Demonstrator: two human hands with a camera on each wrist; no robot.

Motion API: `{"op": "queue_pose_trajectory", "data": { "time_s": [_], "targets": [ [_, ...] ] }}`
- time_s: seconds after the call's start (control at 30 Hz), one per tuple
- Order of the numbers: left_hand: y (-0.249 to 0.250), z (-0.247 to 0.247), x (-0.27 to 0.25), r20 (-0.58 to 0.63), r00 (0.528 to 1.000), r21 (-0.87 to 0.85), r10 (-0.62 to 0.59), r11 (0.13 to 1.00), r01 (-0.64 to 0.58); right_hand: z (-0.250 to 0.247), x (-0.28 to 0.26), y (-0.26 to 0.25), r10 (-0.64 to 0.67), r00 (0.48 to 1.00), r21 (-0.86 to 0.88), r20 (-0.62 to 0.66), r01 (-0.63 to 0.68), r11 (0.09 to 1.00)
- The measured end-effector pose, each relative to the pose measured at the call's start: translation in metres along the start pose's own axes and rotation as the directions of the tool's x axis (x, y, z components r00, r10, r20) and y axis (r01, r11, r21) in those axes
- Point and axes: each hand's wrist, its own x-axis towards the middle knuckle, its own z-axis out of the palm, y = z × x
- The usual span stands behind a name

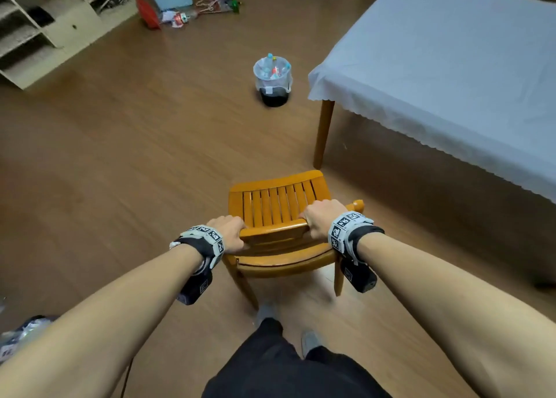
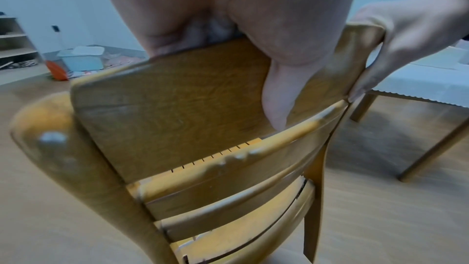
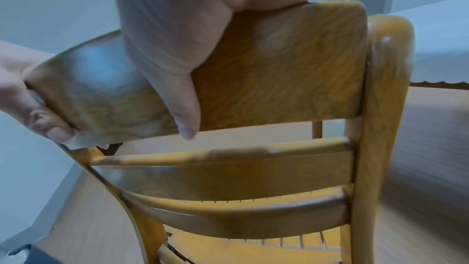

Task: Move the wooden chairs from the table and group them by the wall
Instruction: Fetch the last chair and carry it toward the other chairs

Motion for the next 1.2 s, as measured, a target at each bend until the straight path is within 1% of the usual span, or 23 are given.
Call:
{"op": "queue_pose_trajectory", "data": {
  "time_s": [0.13, 0.17, 0.27, 0.37, 0.47, 0.67, 0.77, 0.87, 1.03, 1.2],
  "targets": [
    [-0.029, 0.0, 0.012, -0.043, 0.998, -0.026, -0.036, 0.999, 0.035, -0.013, 0.041, -0.01, -0.04, 0.999, -0.06, 0.006, 0.04, 0.997],
    [-0.031, -0.002, 0.014, -0.054, 0.998, -0.03, -0.037, 0.999, 0.036, -0.015, 0.045, -0.009, -0.034, 0.999, -0.062, 0.004, 0.035, 0.997],
    [-0.061, -0.016, 0.036, -0.078, 0.995, -0.044, -0.06, 0.997, 0.056, -0.029, 0.084, -0.016, -0.035, 0.999, -0.073, 0.005, 0.035, 0.997],
    [-0.094, -0.032, 0.065, -0.086, 0.994, -0.038, -0.061, 0.998, 0.058, -0.04, 0.125, -0.023, 0.0, 1.0, -0.076, 0.007, 0.0, 0.997],
    [-0.126, -0.057, 0.1, -0.102, 0.994, -0.003, -0.028, 1.0, 0.028, -0.053, 0.169, -0.027, 0.055, 0.998, -0.061, 0.011, -0.054, 0.997],
    [-0.181, -0.122, 0.174, -0.085, 0.992, 0.094, 0.097, 0.992, -0.089, -0.093, 0.251, -0.026, 0.211, 0.976, 0.019, 0.05, -0.212, 0.977],
    [-0.2, -0.161, 0.213, -0.084, 0.984, 0.143, 0.157, 0.979, -0.144, -0.114, 0.287, -0.013, 0.266, 0.962, 0.057, 0.052, -0.269, 0.961],
    [-0.214, -0.202, 0.249, -0.072, 0.98, 0.174, 0.185, 0.97, -0.17, -0.134, 0.322, 0.002, 0.309, 0.95, 0.093, 0.052, -0.313, 0.945],
    [-0.229, -0.269, 0.314, -0.054, 0.966, 0.247, 0.255, 0.94, -0.234, -0.167, 0.378, 0.038, 0.355, 0.934, 0.152, 0.038, -0.357, 0.922],
    [-0.248, -0.33, 0.361, -0.053, 0.961, 0.243, 0.271, 0.937, -0.25, -0.217, 0.432, 0.071, 0.335, 0.94, 0.142, 0.062, -0.34, 0.93]
  ]
}}
